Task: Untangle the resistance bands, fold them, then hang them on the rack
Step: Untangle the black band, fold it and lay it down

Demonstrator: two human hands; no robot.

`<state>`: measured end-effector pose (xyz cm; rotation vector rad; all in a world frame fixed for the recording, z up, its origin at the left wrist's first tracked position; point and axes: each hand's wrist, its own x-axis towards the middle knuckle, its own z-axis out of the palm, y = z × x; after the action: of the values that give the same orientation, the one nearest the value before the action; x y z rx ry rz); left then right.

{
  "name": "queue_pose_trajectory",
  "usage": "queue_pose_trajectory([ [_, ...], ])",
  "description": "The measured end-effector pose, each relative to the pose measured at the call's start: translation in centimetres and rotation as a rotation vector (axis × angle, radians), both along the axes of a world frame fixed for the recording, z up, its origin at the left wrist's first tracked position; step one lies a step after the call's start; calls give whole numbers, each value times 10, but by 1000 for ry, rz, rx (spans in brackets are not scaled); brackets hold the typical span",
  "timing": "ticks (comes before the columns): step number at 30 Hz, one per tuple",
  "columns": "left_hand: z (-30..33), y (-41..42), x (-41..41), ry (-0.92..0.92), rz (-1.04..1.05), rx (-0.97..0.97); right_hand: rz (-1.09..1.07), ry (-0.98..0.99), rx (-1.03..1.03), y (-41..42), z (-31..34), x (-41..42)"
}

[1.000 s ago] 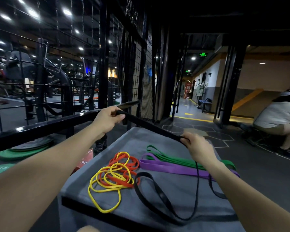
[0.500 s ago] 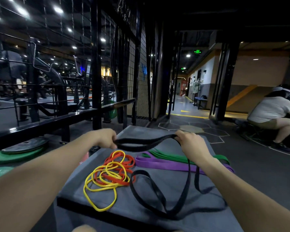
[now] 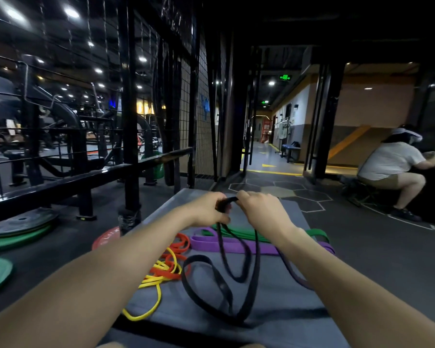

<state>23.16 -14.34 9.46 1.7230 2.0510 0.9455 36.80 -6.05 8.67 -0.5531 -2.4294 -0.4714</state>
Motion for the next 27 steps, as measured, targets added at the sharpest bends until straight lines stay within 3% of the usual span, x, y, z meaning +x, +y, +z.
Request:
queue_pose_trajectory([
  [3,4,4,11,-137,-7,126,62,121,-92,5,2,9],
  [6,11,6,13,-187,-6,192,166,226,-333,3,0,14],
  [11,35,0,1,-272,40,353,212,208,-647,0,-14,2],
  [20,68,-22,-31,-472,136,498,381,348,-775,-4,12,-10],
  [27,71,-34,-51,-593,231,577,517,391,-1013,-1,27,-9],
])
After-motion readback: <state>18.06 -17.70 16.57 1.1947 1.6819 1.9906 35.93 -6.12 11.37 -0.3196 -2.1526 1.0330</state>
